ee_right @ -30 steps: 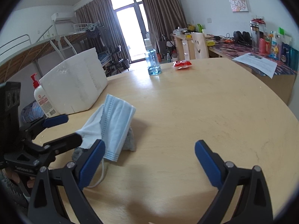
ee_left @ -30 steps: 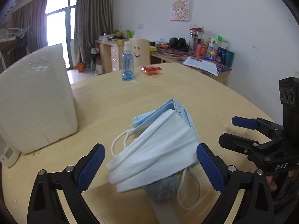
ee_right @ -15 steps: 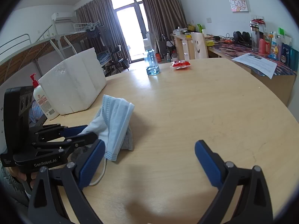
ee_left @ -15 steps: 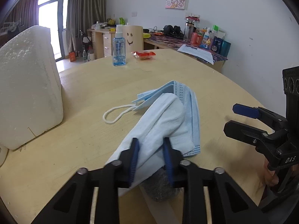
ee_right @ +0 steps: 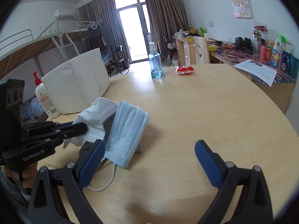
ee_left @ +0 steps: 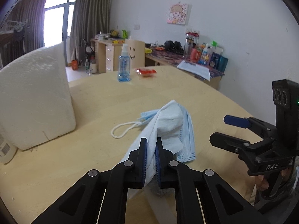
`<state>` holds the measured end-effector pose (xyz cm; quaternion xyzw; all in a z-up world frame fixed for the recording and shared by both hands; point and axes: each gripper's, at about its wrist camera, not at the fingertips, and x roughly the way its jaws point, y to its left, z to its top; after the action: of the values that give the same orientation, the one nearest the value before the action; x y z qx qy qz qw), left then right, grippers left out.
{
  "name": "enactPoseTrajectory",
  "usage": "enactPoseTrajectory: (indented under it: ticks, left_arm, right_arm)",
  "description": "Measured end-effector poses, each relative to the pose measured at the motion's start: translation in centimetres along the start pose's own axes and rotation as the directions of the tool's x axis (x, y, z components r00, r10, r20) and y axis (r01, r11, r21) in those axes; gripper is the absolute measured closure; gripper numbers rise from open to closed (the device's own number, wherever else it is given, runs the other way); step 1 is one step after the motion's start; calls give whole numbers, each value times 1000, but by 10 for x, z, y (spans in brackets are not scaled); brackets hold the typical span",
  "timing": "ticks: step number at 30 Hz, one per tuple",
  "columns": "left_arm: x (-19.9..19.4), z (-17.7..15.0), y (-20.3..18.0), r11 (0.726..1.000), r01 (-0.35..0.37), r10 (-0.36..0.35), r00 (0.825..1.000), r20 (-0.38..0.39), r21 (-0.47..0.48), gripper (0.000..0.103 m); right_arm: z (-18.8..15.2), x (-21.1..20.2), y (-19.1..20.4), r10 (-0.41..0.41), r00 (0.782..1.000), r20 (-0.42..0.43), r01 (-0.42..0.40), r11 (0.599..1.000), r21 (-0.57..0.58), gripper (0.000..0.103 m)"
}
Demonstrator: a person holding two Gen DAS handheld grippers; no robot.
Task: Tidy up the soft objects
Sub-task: 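Close the left gripper on the white tissue, then close the right gripper on the blue face mask beside the tissue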
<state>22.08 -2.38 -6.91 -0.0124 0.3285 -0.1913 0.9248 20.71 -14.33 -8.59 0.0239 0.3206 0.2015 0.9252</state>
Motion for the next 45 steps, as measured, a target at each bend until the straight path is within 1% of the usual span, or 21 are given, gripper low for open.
enactPoseTrajectory:
  ticks: [9, 19, 22, 27, 30, 32, 35, 36, 37, 39, 42, 44, 45]
  left_arm:
    - [-27, -2, 18, 999, -35, 37, 997, 67, -40, 94]
    - [-44, -8, 49, 990, -91, 101, 991, 92, -111, 94]
    - [-52, -12, 57, 988, -89, 103, 990, 101, -129, 94]
    - [-67, -16, 65, 984, -112, 128, 984, 123, -135, 95]
    - [-71, -20, 73, 983, -117, 135, 983, 126, -144, 94]
    - [-71, -23, 77, 981, -119, 137, 983, 121, -152, 94]
    - [-68, -25, 80, 981, -108, 127, 986, 112, -159, 94]
    - [-68, -26, 81, 982, -104, 123, 986, 112, -158, 94]
    - [-67, -26, 81, 982, -100, 119, 986, 114, -158, 95]
    - [-67, -27, 81, 984, -92, 110, 987, 115, -154, 94]
    - [-65, -28, 82, 985, -82, 100, 989, 110, -152, 94]
    - [-63, -29, 83, 985, -77, 94, 990, 108, -156, 94]
    - [-63, -28, 83, 985, -73, 90, 990, 107, -157, 95]
  right_arm:
    - [11, 12, 14, 5, 1000, -17, -6, 1000, -30, 5]
    - [21, 30, 26, 0, 999, -50, -2, 999, -37, 5]
    - [23, 37, 27, -10, 997, -76, 9, 1000, -25, 5]
    - [25, 44, 34, -9, 995, -100, 6, 1000, -29, 5]
    - [26, 46, 39, -27, 995, -96, 23, 999, -42, 5]
    - [27, 46, 39, -32, 995, -94, 28, 999, -36, 10]
    - [26, 52, 39, -46, 992, -116, 43, 999, -32, 24]
    - [26, 56, 38, -50, 989, -136, 47, 999, -27, 32]
    - [25, 59, 37, -52, 987, -149, 49, 999, -21, 36]
    - [24, 64, 35, -62, 983, -172, 61, 998, -14, 36]
    - [23, 68, 36, -51, 980, -191, 50, 999, -11, 36]
    - [22, 71, 35, -51, 977, -206, 50, 999, -9, 48]
    - [22, 72, 36, -57, 975, -213, 56, 998, -9, 59]
